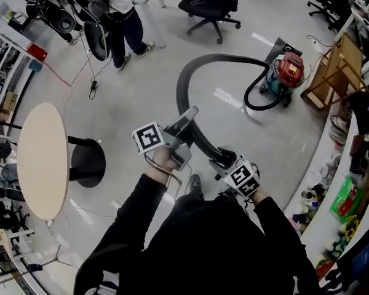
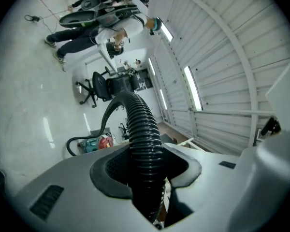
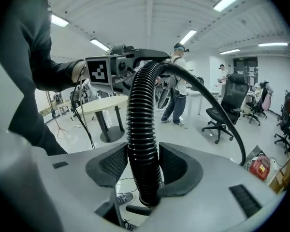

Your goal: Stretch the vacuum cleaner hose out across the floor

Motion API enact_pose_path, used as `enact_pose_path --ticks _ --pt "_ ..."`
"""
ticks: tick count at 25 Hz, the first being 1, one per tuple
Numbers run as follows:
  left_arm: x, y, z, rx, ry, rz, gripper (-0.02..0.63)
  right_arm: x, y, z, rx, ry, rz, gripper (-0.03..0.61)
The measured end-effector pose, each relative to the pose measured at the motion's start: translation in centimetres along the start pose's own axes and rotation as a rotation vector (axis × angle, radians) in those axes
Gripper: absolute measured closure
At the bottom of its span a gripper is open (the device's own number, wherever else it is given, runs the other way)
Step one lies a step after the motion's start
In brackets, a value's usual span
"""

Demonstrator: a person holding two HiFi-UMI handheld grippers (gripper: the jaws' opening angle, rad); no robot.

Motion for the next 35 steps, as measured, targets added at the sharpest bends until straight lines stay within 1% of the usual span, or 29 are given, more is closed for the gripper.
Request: enact_pose_path --ticks 4,9,12,15,17,19,21,23,25,27,30,32,35 --pt "5.7 5.6 -1.3 -0.038 0.089 0.135 0.437 3.4 -4.6 -1.3 0.004 0.108 -0.064 0.382" --pt "11.3 12.7 -3.6 -0.072 0.193 0.251 0.437 7.0 -9.9 -3.6 0.064 0.16 -0.097 0.383" --pt "13.0 16.2 -6.1 -0.065 0.264 0.3 0.437 7.6 -12.1 -5.5 0.111 0.205 -0.136 0.385" --pt "13.1 18.3 -8.6 -0.055 0.317 0.321 0.437 7.0 -13.2 -7.4 0.158 0.245 -0.191 0.39" --pt "13.0 18.9 -9.9 -0.057 0.34 0.317 0.437 6.7 -13.5 -8.2 0.169 0.255 -0.214 0.391" --pt "13.0 18.9 -11.0 -0.048 0.324 0.288 0.428 6.5 -13.6 -8.3 0.164 0.261 -0.225 0.393" --pt "12.8 18.0 -11.6 -0.031 0.272 0.226 0.357 6.2 -13.3 -7.7 0.154 0.27 -0.24 0.393" --pt "12.3 16.8 -11.7 -0.024 0.235 0.156 0.31 5.9 -12.9 -6.8 0.154 0.288 -0.262 0.393" --pt "11.8 15.4 -11.5 -0.016 0.214 0.097 0.305 5.8 -12.4 -5.5 0.16 0.304 -0.279 0.393" --pt "11.9 13.9 -11.3 -0.014 0.212 0.063 0.302 6.0 -11.9 -3.8 0.167 0.311 -0.284 0.394" --pt "12.2 12.7 -11.6 -0.03 0.235 0.048 0.302 5.7 -11.6 -2.5 0.178 0.31 -0.282 0.394" --pt "12.3 11.9 -12.5 -0.02 0.237 0.042 0.302 5.2 -11.5 -1.4 0.183 0.304 -0.273 0.394" --pt "12.8 8.8 -12.7 -0.027 0.243 0.047 0.302 3.9 -11.1 2.1 0.197 0.29 -0.251 0.394"
Point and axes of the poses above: the fingertips, and each gripper's own axes: y backward along the fingers, z to its right, x out of its top, the point moved 3 cm from there along y, backward along the fingers, and after that the axes turned 14 degrees about y, right-handed, at the moved point
